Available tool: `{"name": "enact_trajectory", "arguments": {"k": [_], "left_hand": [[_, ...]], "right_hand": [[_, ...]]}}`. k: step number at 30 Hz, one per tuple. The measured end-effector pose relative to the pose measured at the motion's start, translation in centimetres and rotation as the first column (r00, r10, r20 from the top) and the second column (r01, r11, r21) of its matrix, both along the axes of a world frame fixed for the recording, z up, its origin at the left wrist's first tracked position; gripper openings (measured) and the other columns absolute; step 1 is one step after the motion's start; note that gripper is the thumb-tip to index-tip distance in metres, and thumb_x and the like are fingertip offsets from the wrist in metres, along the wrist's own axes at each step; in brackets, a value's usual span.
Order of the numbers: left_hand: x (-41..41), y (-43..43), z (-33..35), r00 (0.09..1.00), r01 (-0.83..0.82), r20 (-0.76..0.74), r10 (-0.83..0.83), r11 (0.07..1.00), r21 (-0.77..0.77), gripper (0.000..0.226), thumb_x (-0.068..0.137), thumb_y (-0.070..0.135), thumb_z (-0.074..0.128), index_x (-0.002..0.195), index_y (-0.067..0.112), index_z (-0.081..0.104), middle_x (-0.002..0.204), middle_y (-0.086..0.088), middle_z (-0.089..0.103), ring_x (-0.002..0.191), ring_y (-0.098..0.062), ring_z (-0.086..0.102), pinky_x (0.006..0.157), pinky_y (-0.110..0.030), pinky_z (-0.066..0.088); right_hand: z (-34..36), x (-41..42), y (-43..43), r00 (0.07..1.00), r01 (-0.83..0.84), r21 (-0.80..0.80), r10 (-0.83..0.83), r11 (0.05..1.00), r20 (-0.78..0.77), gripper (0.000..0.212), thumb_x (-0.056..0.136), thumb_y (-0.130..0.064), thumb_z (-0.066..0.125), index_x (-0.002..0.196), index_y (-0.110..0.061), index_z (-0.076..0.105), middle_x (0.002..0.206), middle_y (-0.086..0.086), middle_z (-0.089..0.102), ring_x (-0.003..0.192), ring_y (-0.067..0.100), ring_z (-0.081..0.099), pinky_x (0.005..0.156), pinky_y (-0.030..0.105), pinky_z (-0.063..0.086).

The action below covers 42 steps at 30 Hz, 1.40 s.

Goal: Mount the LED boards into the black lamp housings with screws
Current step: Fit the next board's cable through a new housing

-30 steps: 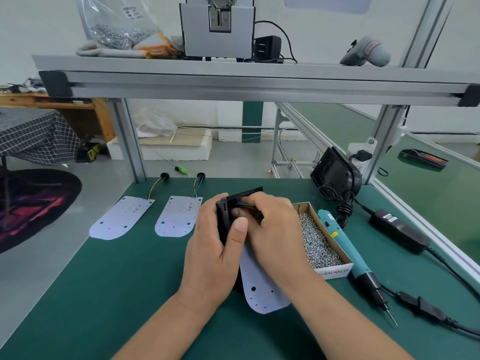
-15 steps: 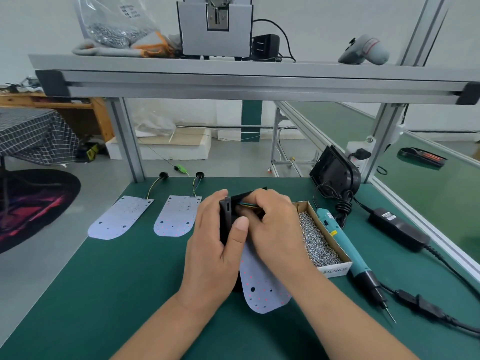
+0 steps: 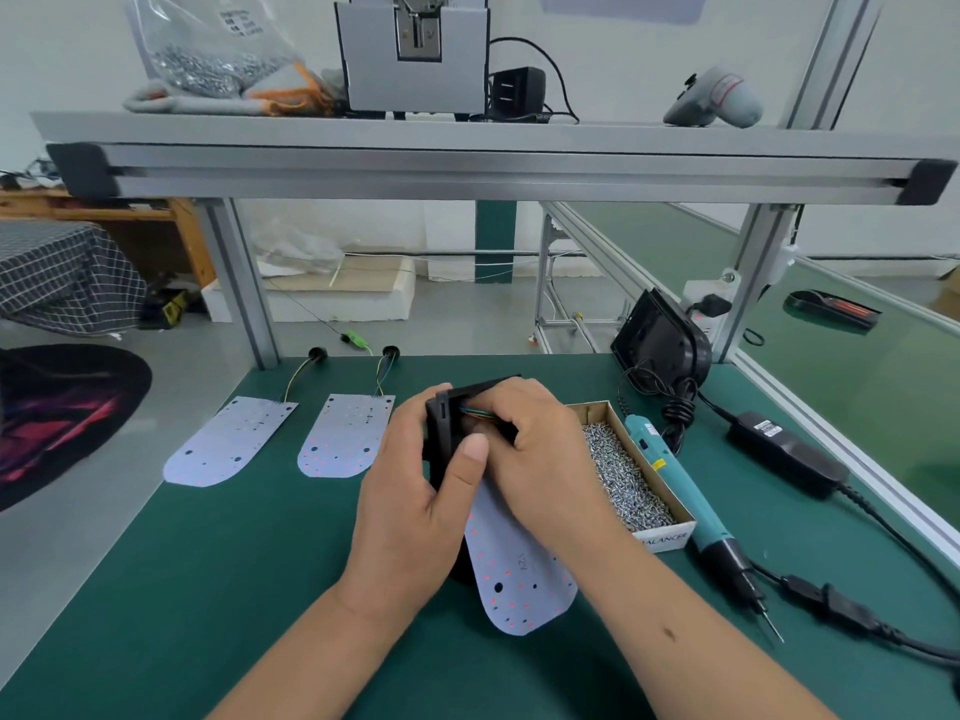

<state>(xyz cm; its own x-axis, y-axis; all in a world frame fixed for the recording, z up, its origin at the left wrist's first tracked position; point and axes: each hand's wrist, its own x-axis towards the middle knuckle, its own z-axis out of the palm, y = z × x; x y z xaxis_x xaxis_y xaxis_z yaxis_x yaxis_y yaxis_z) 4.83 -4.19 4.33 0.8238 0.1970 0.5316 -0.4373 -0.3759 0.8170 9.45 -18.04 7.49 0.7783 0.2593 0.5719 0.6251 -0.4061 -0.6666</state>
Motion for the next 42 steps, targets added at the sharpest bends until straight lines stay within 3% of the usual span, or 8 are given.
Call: {"name": "enact_trajectory", "arguments": {"k": [6, 9, 12, 18, 21, 27, 34, 42], "left_hand": [[-0.4, -0.1, 0.1, 1.000, 0.004, 0.011, -0.004, 1.000, 0.012, 0.025, 0.101, 0.055, 0.056, 0.126, 0.057, 0.053, 0.122, 0.020, 0.068, 0.116, -0.008, 0.065, 0.089, -0.010, 0.046], [-0.5, 0.0, 0.2, 0.999, 0.030, 0.016, -0.031, 0.999, 0.026, 0.025, 0.101, 0.054, 0.056, 0.126, 0.057, 0.054, 0.122, 0.019, 0.069, 0.115, -0.008, 0.066, 0.088, -0.010, 0.047], [-0.4, 0.0, 0.2, 1.000, 0.027, 0.009, -0.027, 0.999, 0.024, 0.023, 0.101, 0.055, 0.056, 0.125, 0.056, 0.055, 0.120, 0.020, 0.070, 0.113, -0.008, 0.067, 0.087, -0.010, 0.047], [-0.5, -0.1, 0.4, 0.999, 0.044, 0.028, -0.045, 0.999, 0.016, 0.024, 0.103, 0.049, 0.055, 0.125, 0.059, 0.054, 0.122, 0.022, 0.069, 0.116, -0.005, 0.066, 0.089, -0.008, 0.045], [-0.6, -0.3, 0.4, 0.999, 0.039, 0.021, -0.039, 0.999, 0.008, 0.023, 0.103, 0.047, 0.052, 0.120, 0.062, 0.054, 0.117, 0.023, 0.069, 0.110, -0.004, 0.066, 0.086, -0.007, 0.046], [-0.5, -0.1, 0.1, 1.000, 0.021, -0.021, -0.022, 0.999, -0.030, 0.020, 0.102, 0.043, 0.050, 0.115, 0.058, 0.054, 0.111, 0.019, 0.069, 0.105, -0.008, 0.066, 0.082, -0.010, 0.046], [-0.6, -0.3, 0.4, 0.997, 0.063, -0.038, -0.062, 0.998, 0.012, 0.031, 0.104, 0.029, 0.053, 0.122, 0.054, 0.053, 0.115, 0.024, 0.068, 0.108, -0.004, 0.065, 0.084, -0.007, 0.045], [-0.7, -0.8, 0.6, 0.984, 0.109, -0.142, -0.109, 0.994, -0.005, 0.066, 0.091, 0.012, 0.074, 0.136, 0.053, 0.048, 0.132, 0.026, 0.063, 0.127, 0.001, 0.058, 0.093, -0.004, 0.043]], "right_hand": [[-0.3, -0.1, 0.0, 0.982, 0.147, 0.145, -0.127, 0.978, -0.139, 0.007, 0.087, -0.035, 0.072, 0.091, -0.031, 0.075, 0.088, -0.019, 0.074, 0.089, 0.004, 0.069, 0.080, 0.036, 0.056], [-0.4, 0.0, -0.2, 0.973, 0.226, 0.121, -0.218, 0.967, -0.077, 0.015, 0.083, -0.042, 0.075, 0.081, -0.030, 0.065, 0.082, -0.015, 0.066, 0.085, 0.008, 0.063, 0.076, 0.043, 0.052], [-0.3, 0.2, -0.4, 0.958, 0.283, 0.104, -0.276, 0.953, -0.077, 0.031, 0.077, -0.047, 0.080, 0.091, -0.038, 0.054, 0.086, -0.016, 0.061, 0.089, 0.009, 0.058, 0.077, 0.038, 0.051], [0.4, 0.9, -1.8, 0.970, 0.240, 0.000, -0.240, 0.971, -0.034, 0.063, 0.076, -0.047, 0.088, 0.134, -0.038, 0.065, 0.145, -0.015, 0.044, 0.143, 0.007, 0.037, 0.118, 0.027, 0.034], [0.7, 1.1, -2.3, 0.987, 0.048, 0.063, -0.037, 0.997, -0.155, 0.038, 0.085, -0.029, 0.088, 0.121, -0.033, 0.075, 0.122, -0.015, 0.064, 0.117, -0.003, 0.061, 0.102, 0.018, 0.048], [1.6, 1.1, -2.3, 0.981, -0.051, 0.008, 0.051, 0.999, -0.189, 0.030, 0.093, -0.011, 0.079, 0.115, -0.030, 0.075, 0.117, -0.005, 0.062, 0.109, -0.003, 0.061, 0.094, 0.007, 0.041], [2.2, 1.0, -2.2, 0.966, 0.050, 0.001, -0.048, 0.999, -0.253, 0.020, 0.087, -0.020, 0.086, 0.096, -0.031, 0.071, 0.103, -0.013, 0.065, 0.092, -0.002, 0.063, 0.074, 0.006, 0.043], [2.7, 1.2, -1.8, 0.951, 0.169, -0.087, -0.185, 0.982, -0.247, 0.017, 0.080, -0.029, 0.080, 0.082, -0.029, 0.062, 0.088, -0.011, 0.066, 0.075, 0.005, 0.061, 0.065, 0.026, 0.045]]}}
